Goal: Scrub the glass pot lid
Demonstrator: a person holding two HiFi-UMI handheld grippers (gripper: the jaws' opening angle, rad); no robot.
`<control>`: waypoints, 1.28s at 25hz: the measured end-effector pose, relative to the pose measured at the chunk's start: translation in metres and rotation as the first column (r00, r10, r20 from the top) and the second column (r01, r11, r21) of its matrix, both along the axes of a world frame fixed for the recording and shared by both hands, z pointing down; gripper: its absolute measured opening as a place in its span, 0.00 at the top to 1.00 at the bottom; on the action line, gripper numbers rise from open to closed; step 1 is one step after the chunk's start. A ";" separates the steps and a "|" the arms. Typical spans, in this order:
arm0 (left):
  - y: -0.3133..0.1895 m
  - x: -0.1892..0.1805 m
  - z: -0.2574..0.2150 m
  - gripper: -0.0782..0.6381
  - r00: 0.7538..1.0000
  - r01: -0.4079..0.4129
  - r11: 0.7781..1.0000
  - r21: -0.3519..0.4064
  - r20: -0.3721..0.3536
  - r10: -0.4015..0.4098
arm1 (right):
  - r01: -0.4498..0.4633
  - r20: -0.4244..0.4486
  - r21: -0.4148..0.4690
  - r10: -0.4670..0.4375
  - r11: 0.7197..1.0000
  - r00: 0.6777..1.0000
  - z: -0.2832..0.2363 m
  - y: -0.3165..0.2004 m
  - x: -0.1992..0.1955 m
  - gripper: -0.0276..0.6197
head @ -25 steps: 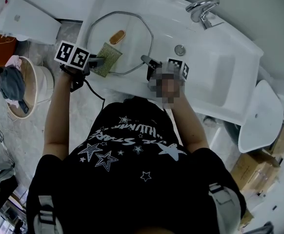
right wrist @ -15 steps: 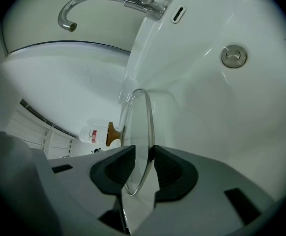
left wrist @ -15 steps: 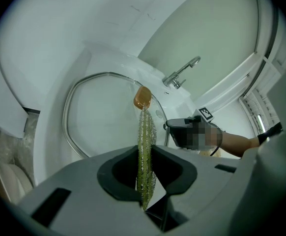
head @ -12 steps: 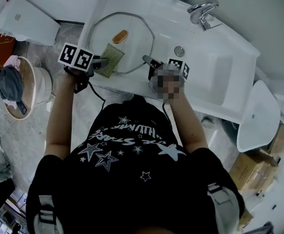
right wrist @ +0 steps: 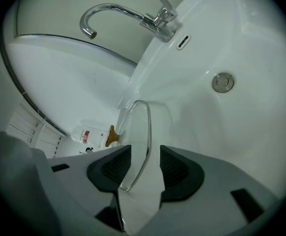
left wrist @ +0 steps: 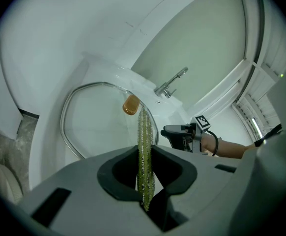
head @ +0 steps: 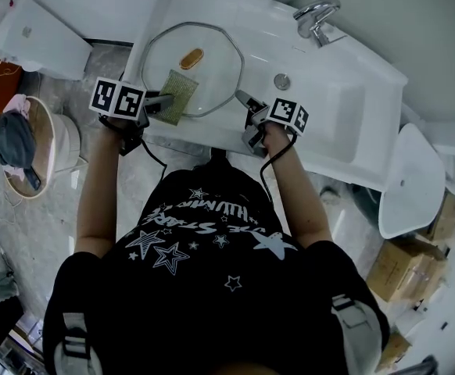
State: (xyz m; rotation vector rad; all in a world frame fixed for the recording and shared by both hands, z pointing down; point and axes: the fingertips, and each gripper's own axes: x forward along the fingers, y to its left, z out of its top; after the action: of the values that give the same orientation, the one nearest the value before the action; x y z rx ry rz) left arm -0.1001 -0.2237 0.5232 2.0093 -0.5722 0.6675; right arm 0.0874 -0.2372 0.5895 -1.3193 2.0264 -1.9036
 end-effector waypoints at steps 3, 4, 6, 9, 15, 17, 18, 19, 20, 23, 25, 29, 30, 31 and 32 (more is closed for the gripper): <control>0.002 -0.001 -0.009 0.79 1.000 0.021 0.999 0.039 -0.018 -0.020 | -0.025 -0.068 0.040 0.027 0.999 0.997 -0.010 0.005 0.012 0.71; 0.002 -0.001 -0.012 0.79 0.999 0.031 0.998 0.062 -0.019 -0.030 | -0.035 -0.089 0.059 0.040 0.998 0.995 -0.015 0.007 0.015 0.71; 0.000 -0.004 -0.019 0.79 0.998 0.055 0.991 0.119 -0.019 -0.053 | -0.050 -0.133 0.103 0.064 0.993 0.989 -0.026 0.009 0.022 0.71; -0.001 -0.010 -0.032 0.79 0.995 0.100 0.973 0.206 -0.035 -0.095 | -0.050 -0.216 0.172 0.088 0.984 0.972 -0.042 0.016 0.030 0.72; 0.010 -0.008 -0.054 0.79 0.986 0.155 0.937 0.314 -0.112 -0.126 | -0.054 -0.360 0.263 0.150 0.963 0.921 -0.067 0.043 0.043 0.89; 0.014 -0.006 -0.057 0.79 0.983 0.166 0.929 0.330 -0.129 -0.130 | -0.041 -0.394 0.272 0.150 0.961 0.907 -0.070 0.053 0.045 0.92; 0.016 -0.004 -0.058 0.79 0.982 0.170 0.926 0.337 -0.136 -0.131 | -0.032 -0.407 0.277 0.147 0.960 0.901 -0.072 0.058 0.045 0.92; 0.018 -0.002 -0.059 0.79 0.982 0.171 0.923 0.345 -0.140 -0.129 | -0.024 -0.419 0.282 0.145 0.959 0.896 -0.073 0.062 0.046 0.93; 0.021 0.000 -0.060 0.79 0.982 0.168 0.920 0.354 -0.141 -0.125 | -0.018 -0.429 0.286 0.144 0.958 0.892 -0.074 0.066 0.047 0.93; 0.031 0.005 -0.062 0.79 0.984 0.158 0.906 0.392 -0.134 -0.113 | 0.001 -0.461 0.297 0.143 0.955 0.876 -0.076 0.074 0.047 0.94; 0.035 0.008 -0.063 0.79 0.983 0.167 0.896 0.412 -0.138 -0.120 | 0.015 -0.484 0.311 0.144 0.950 0.863 -0.078 0.077 0.048 0.94; 0.044 0.014 -0.064 0.79 0.978 0.200 0.881 0.429 -0.149 -0.149 | 0.044 -0.521 0.347 0.153 0.937 0.840 -0.083 0.081 0.051 0.94; 0.047 0.016 -0.064 0.79 0.976 0.206 0.878 0.431 -0.150 -0.156 | 0.050 -0.527 0.357 0.157 0.933 0.835 -0.085 0.083 0.052 0.94; 0.051 0.017 -0.065 0.79 0.975 0.212 0.876 0.433 -0.151 -0.161 | 0.054 -0.532 0.367 0.162 0.929 0.831 -0.087 0.084 0.053 0.95; 0.055 0.019 -0.065 0.79 0.974 0.217 0.874 0.434 -0.151 -0.167 | 0.058 -0.537 0.377 0.167 0.924 0.827 -0.089 0.086 0.054 0.95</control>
State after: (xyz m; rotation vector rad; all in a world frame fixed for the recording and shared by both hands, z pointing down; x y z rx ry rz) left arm -0.0816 -0.1683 0.4585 2.3562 -0.9128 0.3157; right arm 0.1419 -0.1508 0.5007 -1.9470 2.3955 -1.0669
